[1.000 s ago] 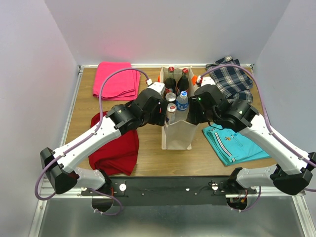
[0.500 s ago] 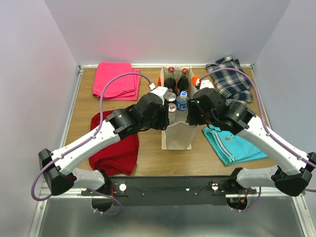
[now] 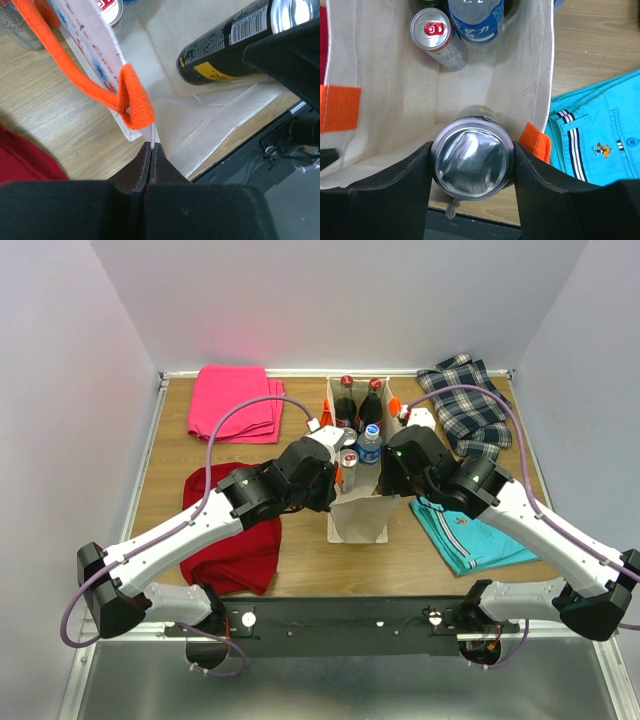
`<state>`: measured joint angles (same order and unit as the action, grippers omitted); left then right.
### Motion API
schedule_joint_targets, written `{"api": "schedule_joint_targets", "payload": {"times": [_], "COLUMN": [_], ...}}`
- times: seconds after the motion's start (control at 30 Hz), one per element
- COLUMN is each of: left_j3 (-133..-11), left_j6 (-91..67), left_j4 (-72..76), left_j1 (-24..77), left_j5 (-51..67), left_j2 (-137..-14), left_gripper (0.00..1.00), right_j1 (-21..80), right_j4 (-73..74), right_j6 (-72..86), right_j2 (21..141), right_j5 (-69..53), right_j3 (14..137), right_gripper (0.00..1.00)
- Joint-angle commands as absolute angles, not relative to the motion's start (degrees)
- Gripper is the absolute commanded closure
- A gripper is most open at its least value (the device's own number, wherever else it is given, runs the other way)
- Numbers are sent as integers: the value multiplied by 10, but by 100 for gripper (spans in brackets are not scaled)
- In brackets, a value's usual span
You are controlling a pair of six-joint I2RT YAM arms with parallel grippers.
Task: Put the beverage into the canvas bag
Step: Place the drink in the canvas bag.
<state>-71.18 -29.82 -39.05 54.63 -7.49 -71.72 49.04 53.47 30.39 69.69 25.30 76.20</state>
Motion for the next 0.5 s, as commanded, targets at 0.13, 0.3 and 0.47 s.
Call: {"api": "schedule_joint_targets", "payload": {"times": [0.13, 0.3, 0.47], "left_j3": [-664, -658, -659], "left_j6": [-252, -250, -248], "left_j4": [-468, -475, -479], "left_j1": [549, 549, 549], "left_j5": [-123, -134, -145], "left_j2": [-706, -705, -697], "left_gripper": [100, 100, 100], "right_j1": [490, 490, 483], "right_j4": [522, 512, 472], "right_j6": [334, 336, 330], "right_j2": [717, 741, 763], "right_j5": [322, 349, 375], "right_j3": [758, 772, 778], "right_gripper": [99, 99, 99]}}
